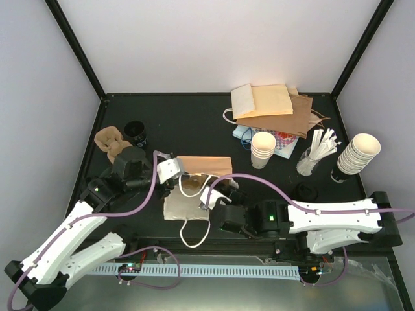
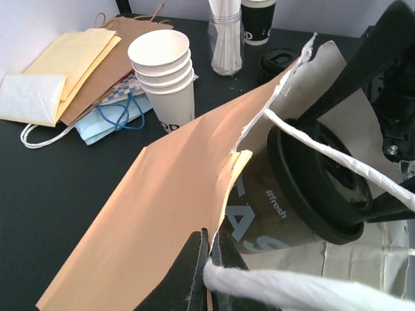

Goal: Pack the takeout coffee

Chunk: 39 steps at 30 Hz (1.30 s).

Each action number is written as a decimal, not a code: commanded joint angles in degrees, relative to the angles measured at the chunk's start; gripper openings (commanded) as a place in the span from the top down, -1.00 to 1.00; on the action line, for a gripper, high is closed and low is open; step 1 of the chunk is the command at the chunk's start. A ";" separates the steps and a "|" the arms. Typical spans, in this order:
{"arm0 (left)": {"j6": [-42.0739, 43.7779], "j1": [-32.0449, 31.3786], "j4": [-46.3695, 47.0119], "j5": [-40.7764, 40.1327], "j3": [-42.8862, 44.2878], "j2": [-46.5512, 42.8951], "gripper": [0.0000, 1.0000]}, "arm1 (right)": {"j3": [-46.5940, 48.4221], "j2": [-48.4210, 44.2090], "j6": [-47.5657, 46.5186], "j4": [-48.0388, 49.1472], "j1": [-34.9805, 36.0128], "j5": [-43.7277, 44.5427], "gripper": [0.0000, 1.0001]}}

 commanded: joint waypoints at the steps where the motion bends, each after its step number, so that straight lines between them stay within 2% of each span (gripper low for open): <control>1: -4.73 -0.55 3.29 2.34 -0.49 -1.98 0.94 | -1.64 1.27 -1.32 2.69 1.49 1.31 -0.39; 9: -7.82 -0.66 5.80 -0.98 1.22 -2.13 0.95 | -4.41 3.56 -3.86 6.41 3.29 3.76 -0.39; 16: -6.08 -0.72 6.01 0.45 1.84 -1.91 0.95 | -6.83 3.81 -17.12 13.67 2.98 1.50 -0.31; 26: -1.91 -0.77 0.57 -0.94 4.27 -2.22 0.95 | -6.07 9.80 -23.51 17.85 -4.16 -0.04 -0.27; 34: -2.55 -0.74 -0.17 0.92 3.95 -1.02 0.94 | -5.32 14.20 -26.91 22.96 -7.72 -0.30 -0.13; 39: -3.31 -0.78 -1.01 2.80 4.29 -0.06 0.94 | -3.27 16.97 -27.39 22.85 -11.35 -0.54 -0.12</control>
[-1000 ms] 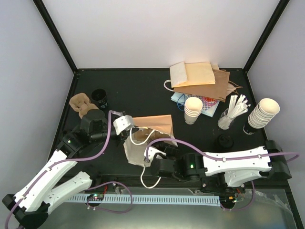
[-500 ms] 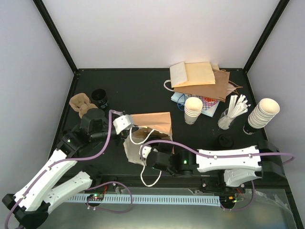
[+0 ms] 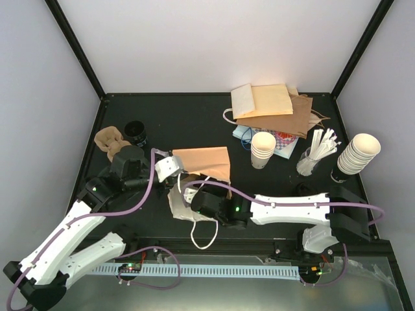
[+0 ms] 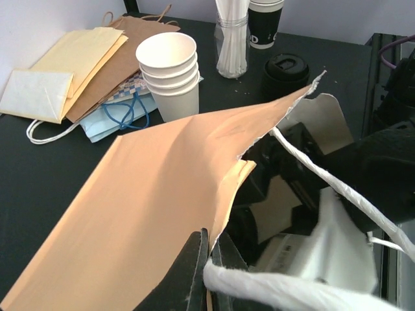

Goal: Pack the takeout coffee

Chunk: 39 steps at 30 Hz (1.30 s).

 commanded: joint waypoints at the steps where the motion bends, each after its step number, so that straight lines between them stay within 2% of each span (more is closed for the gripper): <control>1: -0.80 -0.31 -0.16 3.92 2.87 0.49 0.94 | 3.04 2.75 -1.51 1.49 -2.86 0.63 -0.12; 5: -2.07 -0.34 -0.14 4.21 2.77 0.77 0.93 | 3.61 4.57 -2.40 2.43 -3.12 2.51 -0.11; 12: -5.50 -0.36 1.25 4.41 2.51 1.62 0.91 | 3.34 2.04 -3.05 6.67 -3.14 2.50 -0.11; 19: -4.37 -0.31 -0.69 3.58 3.16 3.38 0.91 | 3.54 -1.94 -2.26 7.34 -3.14 -3.18 -0.17; 27: -5.58 -0.34 0.53 6.20 2.74 3.28 0.91 | 5.35 1.31 -2.25 6.60 -2.98 -7.35 -0.18; 39: -7.07 -0.36 -0.11 6.79 3.43 3.38 0.91 | 4.95 6.01 -6.11 8.38 -2.95 -5.26 -0.18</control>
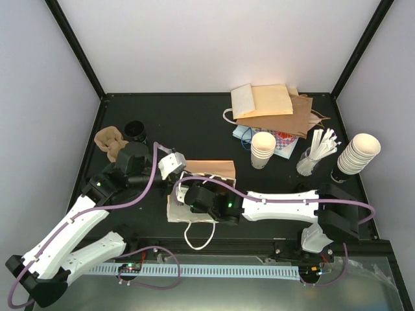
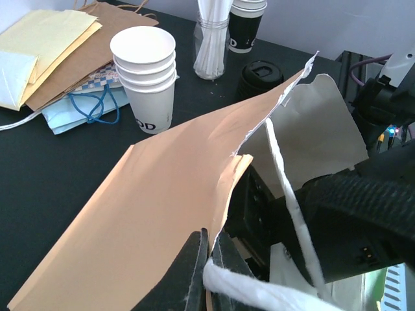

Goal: Pack the takeout coffee

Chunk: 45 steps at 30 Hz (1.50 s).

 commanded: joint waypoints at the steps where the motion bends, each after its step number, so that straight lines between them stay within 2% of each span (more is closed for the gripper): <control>1: -1.69 -0.31 -0.22 2.70 2.36 0.16 0.91 | 1.10 1.96 -1.63 2.27 -0.18 1.62 -0.18; 15: -2.49 -0.33 -4.06 3.18 4.95 1.24 0.91 | 4.42 7.95 -1.39 -2.52 -1.65 5.31 -0.15; 29: -5.44 -0.39 -5.11 4.52 7.72 2.79 0.90 | 12.83 11.90 1.19 -13.98 -4.88 -1.01 -0.15; 34: -7.57 -0.36 -6.60 6.04 10.62 4.77 0.89 | 16.02 11.59 5.76 -21.43 -4.75 -5.49 -0.15; 37: -9.07 -0.32 -9.03 7.00 13.86 6.99 0.87 | 18.38 11.49 8.92 -27.52 -4.75 -9.38 -0.06; 45: -14.14 -0.34 -20.36 9.62 23.84 17.92 0.83 | 21.59 10.68 13.15 -37.68 -4.77 -22.20 -0.04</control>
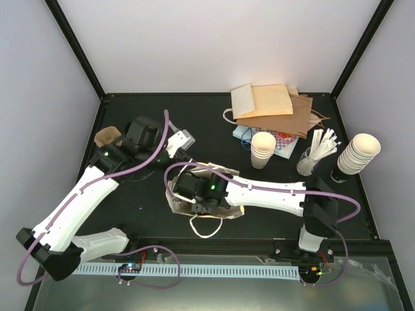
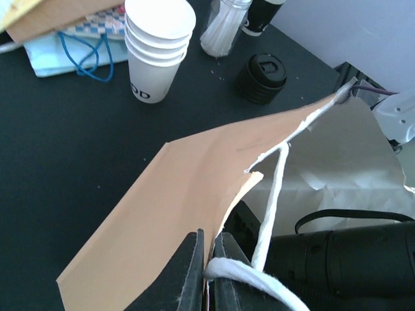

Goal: Pack the takeout coffee

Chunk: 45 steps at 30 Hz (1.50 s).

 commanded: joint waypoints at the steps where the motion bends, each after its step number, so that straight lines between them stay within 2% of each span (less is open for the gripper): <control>1: -5.07 -1.19 -7.79 10.00 6.57 4.75 0.82 | 2.12 0.45 4.53 -7.82 -1.47 -11.72 -0.03; 7: -6.35 -1.17 -11.04 9.08 11.10 10.33 0.78 | 1.03 -1.41 5.10 -7.26 -1.98 -16.80 -0.05; 10: -6.21 -1.06 -10.97 8.44 13.00 13.52 0.77 | 0.47 -1.47 4.17 -6.27 -4.70 -21.86 -0.05; 21: -2.40 1.65 -15.60 8.02 23.42 27.13 0.75 | 3.80 4.19 1.86 -9.71 -11.30 -30.66 -0.04; 26: -1.66 2.48 -16.42 8.23 25.24 27.08 0.75 | 1.89 3.64 4.63 -9.98 -10.85 -29.30 -0.04; 30: -1.26 2.55 -16.89 8.71 25.42 26.28 0.74 | -2.53 1.20 6.21 -7.07 -5.29 -18.28 -0.10; 33: -1.02 2.45 -16.97 9.19 25.18 25.52 0.74 | -5.54 0.14 6.49 -5.39 -2.78 -15.41 -0.12; 35: -0.86 2.44 -16.97 9.40 24.95 25.01 0.74 | -6.51 -0.10 6.74 -4.69 -3.11 -17.08 -0.12; 39: -0.68 2.47 -17.02 9.54 24.33 24.33 0.73 | -4.73 2.11 6.49 -6.61 -7.24 -27.75 -0.08; 45: -0.91 2.46 -16.73 9.34 23.15 23.84 0.73 | -0.92 4.99 5.65 -11.40 -10.01 -33.46 -0.07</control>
